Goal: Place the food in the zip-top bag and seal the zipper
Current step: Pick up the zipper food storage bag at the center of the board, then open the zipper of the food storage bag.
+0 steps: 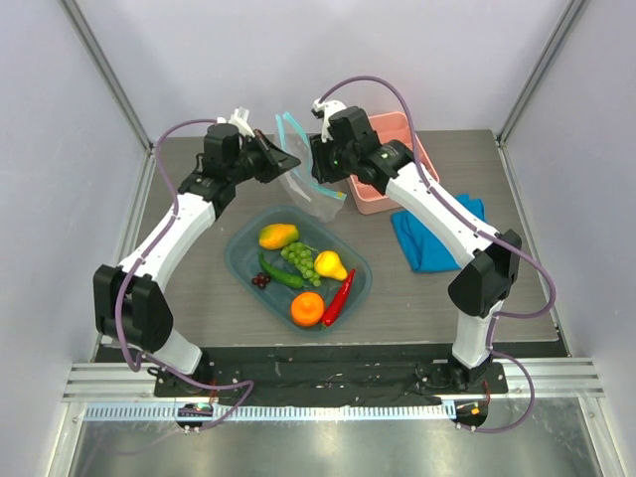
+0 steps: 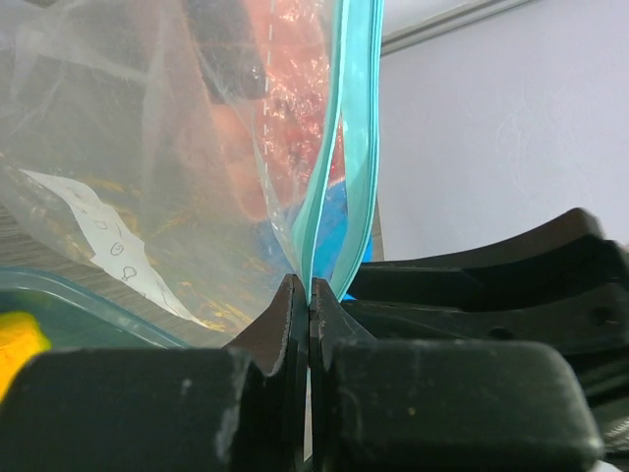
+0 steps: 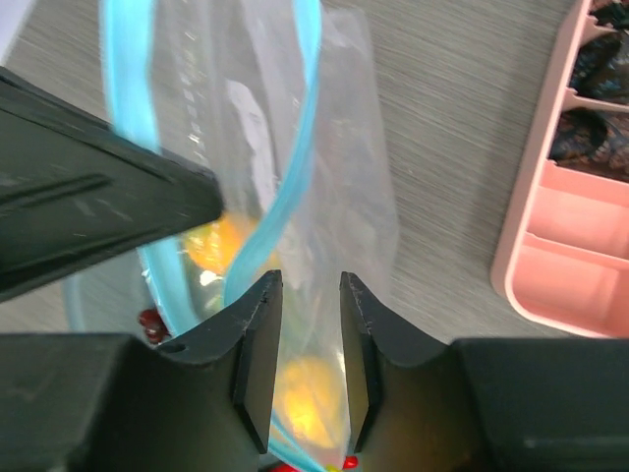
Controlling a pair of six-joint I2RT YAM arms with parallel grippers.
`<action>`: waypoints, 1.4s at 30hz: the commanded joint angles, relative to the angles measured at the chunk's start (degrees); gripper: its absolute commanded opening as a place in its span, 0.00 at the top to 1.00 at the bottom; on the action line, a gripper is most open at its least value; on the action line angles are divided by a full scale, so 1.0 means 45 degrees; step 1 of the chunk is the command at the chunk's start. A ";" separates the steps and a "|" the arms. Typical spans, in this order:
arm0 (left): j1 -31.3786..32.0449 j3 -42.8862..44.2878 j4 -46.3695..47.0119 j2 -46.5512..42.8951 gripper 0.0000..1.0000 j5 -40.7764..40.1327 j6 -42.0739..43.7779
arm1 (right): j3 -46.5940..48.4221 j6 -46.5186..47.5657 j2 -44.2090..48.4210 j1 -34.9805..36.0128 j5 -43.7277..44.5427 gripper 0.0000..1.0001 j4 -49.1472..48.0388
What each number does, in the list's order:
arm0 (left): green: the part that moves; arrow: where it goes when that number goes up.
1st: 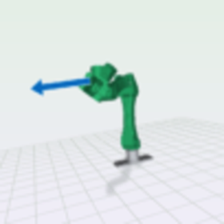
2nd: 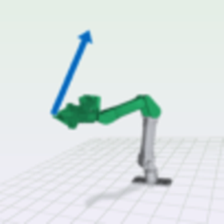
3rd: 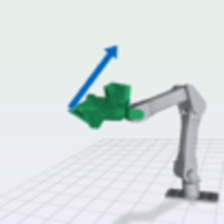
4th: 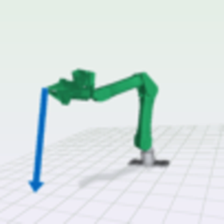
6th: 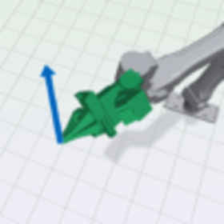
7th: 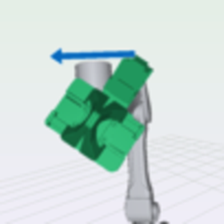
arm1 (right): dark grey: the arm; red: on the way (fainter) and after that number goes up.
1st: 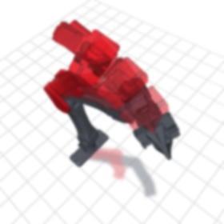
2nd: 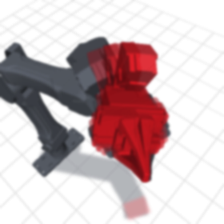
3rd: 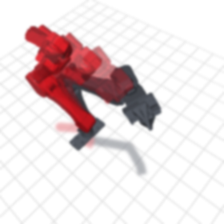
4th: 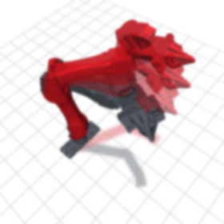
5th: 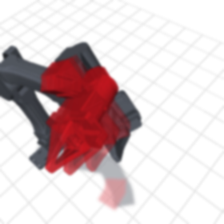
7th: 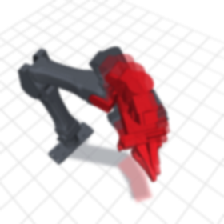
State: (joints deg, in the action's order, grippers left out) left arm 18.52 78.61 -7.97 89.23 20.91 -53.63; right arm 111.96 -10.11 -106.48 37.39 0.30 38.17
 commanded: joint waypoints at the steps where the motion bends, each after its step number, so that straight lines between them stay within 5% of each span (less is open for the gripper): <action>1: 0.0005 0.0208 0.0501 -0.0786 1.00 -0.0426 0.0159 | 0.0021 0.0431 0.0068 0.0071 0.1087 0.65 0.0033; 5: 0.0200 0.0071 0.0403 -0.0962 1.00 -0.0953 0.0646 | 0.0392 -0.0311 0.0184 0.0071 0.0152 0.52 -0.0065; 10: 0.0376 0.0090 0.0071 -0.1001 1.00 -0.1481 0.0979 | 0.1251 -0.0780 0.0107 0.0071 0.0110 0.48 -0.0124; 18: 0.0473 0.0226 0.0071 -0.0826 1.00 -0.2146 0.0999 | 0.1937 -0.1269 -0.0381 0.0071 -0.0710 0.48 -0.0202; 31: 0.0513 0.0188 0.0247 -0.0805 1.00 -0.2301 0.0803 | 0.2639 -0.1211 -0.1983 0.0149 0.0597 0.56 -0.0143; 40: 0.0298 0.0246 -0.0202 -0.0981 1.00 -0.3025 0.0960 | 0.1000 -0.0391 -0.1183 -0.0026 0.1068 0.63 0.0462; 42: 0.0122 0.0227 -0.0241 -0.1001 1.00 -0.2967 0.0999 | 0.0784 -0.0273 -0.1066 -0.0356 0.0661 0.58 0.0579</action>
State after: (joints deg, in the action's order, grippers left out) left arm 20.25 78.61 -10.04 87.13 9.37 -50.30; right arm 117.25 -13.54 -115.74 37.36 3.79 39.70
